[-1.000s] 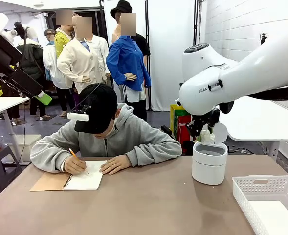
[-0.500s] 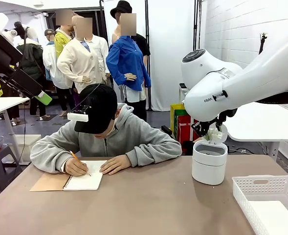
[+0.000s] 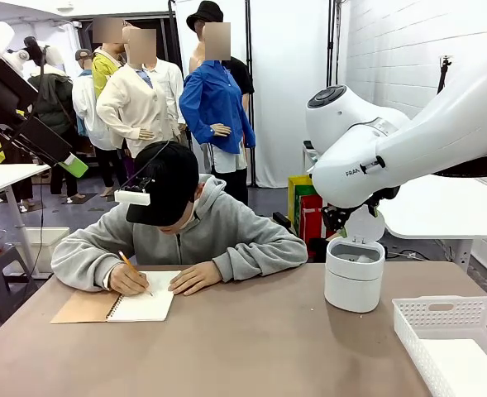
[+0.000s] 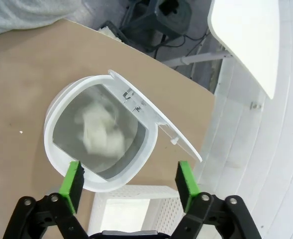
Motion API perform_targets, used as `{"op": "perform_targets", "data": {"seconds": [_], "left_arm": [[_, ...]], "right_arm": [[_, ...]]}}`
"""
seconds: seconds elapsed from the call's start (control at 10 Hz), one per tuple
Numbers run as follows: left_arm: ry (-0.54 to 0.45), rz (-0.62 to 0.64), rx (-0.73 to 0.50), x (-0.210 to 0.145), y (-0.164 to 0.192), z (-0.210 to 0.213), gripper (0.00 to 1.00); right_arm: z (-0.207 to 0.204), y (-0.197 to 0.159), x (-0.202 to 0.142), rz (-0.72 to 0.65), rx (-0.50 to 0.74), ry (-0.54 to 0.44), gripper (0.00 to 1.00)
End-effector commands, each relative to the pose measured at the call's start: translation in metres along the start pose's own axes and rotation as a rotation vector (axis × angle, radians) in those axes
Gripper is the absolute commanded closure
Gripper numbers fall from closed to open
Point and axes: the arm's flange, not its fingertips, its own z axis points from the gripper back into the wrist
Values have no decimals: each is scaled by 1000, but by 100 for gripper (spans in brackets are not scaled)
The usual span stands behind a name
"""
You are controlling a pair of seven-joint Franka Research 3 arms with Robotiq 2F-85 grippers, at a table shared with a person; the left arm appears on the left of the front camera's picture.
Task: Sort the paper based on its condition.
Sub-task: If a person hands you a paper, place it in the Organizing basket , and if it's crumpled, put it in the Trash can.
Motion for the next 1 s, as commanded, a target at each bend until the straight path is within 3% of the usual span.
{"op": "perform_targets", "data": {"seconds": [0.0,0.5,0.6,0.9], "left_arm": [[0,0,2,0,0,0,0],[0,0,2,0,0,0,0],[0,0,2,0,0,0,0],[0,0,2,0,0,0,0]], "right_arm": [[-5,5,2,-22,-26,-23,0],[6,11,-7,-48,71,-45,0],[2,5,1,1,8,-9,0],[2,5,1,1,8,-9,0]]}}
